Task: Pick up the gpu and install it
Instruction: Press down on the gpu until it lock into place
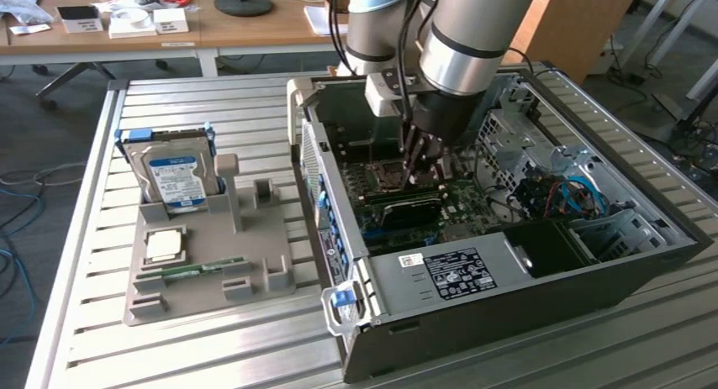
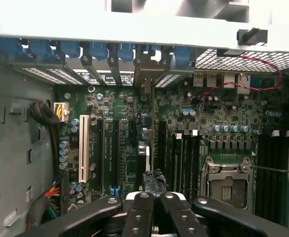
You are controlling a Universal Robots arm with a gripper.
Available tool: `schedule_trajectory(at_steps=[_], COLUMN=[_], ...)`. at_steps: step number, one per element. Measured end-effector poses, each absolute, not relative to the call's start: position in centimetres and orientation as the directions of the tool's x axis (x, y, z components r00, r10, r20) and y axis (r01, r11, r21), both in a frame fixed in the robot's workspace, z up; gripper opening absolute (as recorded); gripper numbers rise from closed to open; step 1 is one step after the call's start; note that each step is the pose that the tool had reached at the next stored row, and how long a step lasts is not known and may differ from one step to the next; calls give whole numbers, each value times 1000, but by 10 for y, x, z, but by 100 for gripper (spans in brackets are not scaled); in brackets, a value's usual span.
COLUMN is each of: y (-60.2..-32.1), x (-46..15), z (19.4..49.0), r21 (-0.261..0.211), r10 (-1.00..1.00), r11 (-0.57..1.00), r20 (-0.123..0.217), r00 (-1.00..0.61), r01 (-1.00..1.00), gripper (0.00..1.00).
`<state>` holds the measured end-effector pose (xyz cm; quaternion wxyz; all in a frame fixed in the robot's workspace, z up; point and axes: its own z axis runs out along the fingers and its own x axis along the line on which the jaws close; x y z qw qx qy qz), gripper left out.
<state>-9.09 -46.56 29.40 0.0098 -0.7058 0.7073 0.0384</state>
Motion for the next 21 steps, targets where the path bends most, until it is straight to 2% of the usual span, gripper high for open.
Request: schedule_trajectory(at_steps=[21], y=[-466], x=[-90], z=[282], r21=[41], r10=[-998], r11=[1], r20=[-68], r00=[-4], r01=[-999], gripper=[11])
